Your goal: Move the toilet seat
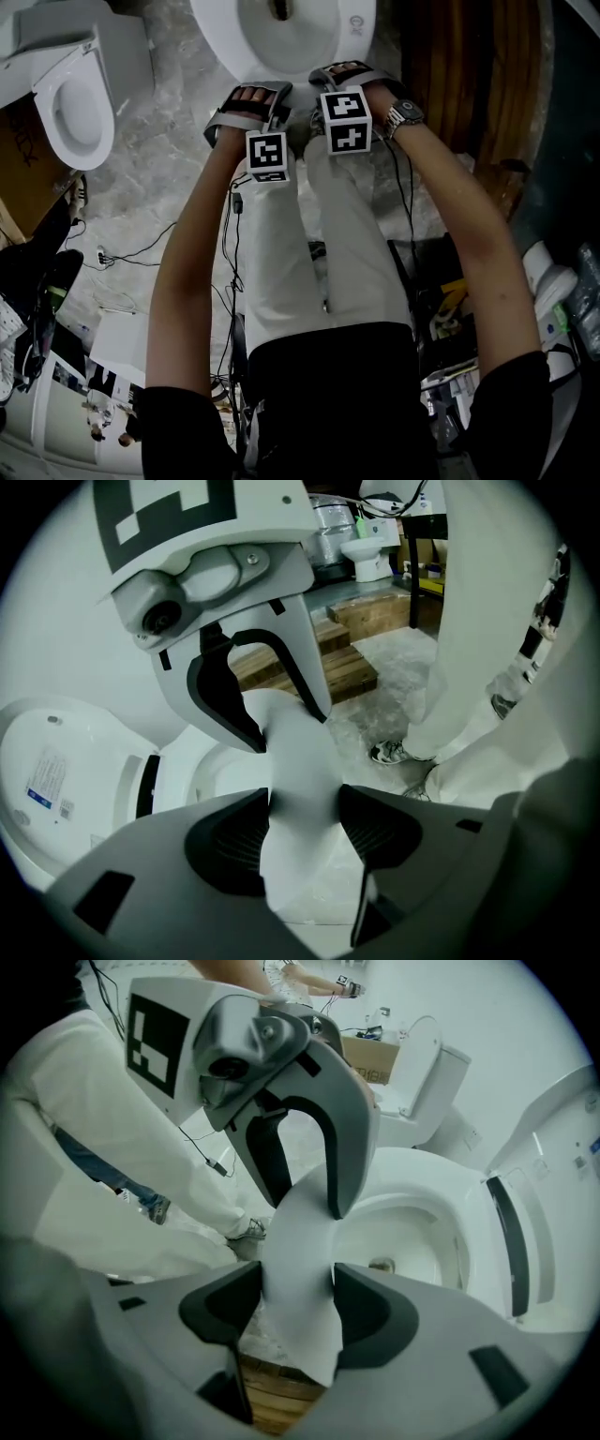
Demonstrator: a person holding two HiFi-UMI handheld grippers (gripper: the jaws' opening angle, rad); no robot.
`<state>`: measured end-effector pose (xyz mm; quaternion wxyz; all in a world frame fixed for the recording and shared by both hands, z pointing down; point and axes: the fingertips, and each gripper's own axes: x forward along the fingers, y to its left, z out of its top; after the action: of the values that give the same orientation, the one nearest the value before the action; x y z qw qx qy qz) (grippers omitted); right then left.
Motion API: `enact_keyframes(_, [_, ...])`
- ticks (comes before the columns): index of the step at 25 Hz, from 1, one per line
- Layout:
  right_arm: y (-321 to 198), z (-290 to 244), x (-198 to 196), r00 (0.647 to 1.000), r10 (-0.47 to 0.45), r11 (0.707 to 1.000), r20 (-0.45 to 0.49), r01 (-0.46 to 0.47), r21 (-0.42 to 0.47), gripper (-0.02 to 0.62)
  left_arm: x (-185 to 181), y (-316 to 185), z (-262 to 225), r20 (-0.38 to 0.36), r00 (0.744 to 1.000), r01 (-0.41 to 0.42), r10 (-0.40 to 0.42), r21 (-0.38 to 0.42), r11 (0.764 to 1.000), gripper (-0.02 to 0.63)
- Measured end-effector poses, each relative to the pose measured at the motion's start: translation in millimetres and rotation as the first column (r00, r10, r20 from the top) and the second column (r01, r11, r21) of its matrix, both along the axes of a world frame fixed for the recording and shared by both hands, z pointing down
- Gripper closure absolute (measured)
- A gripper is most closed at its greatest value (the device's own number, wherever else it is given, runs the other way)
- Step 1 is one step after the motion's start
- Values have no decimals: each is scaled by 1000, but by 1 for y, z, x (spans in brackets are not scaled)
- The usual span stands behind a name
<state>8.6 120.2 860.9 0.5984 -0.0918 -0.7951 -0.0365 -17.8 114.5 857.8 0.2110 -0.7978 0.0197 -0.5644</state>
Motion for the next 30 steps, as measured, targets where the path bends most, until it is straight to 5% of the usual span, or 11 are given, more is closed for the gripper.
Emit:
enact_keyframes(9, [1, -30, 5, 995, 35, 975, 96, -55, 217, 368, -2, -4, -25, -2, 1000, 17, -17, -20, 1000, 365])
enact_keyframes(14, [5, -39, 13, 992, 73, 960, 101, -97, 263, 373, -5, -5, -39, 4, 1000, 24, -24, -32, 999, 368])
enact_keyframes(21, [-4, -61, 11, 994, 13, 897, 107, -58, 438, 388, -7, -7, -55, 12, 997, 80, -80, -36, 996, 374])
enact_keyframes(30, [-9, -75, 11, 996, 6, 857, 87, -50, 512, 411, -9, -14, -79, 19, 992, 123, -122, -33, 992, 387])
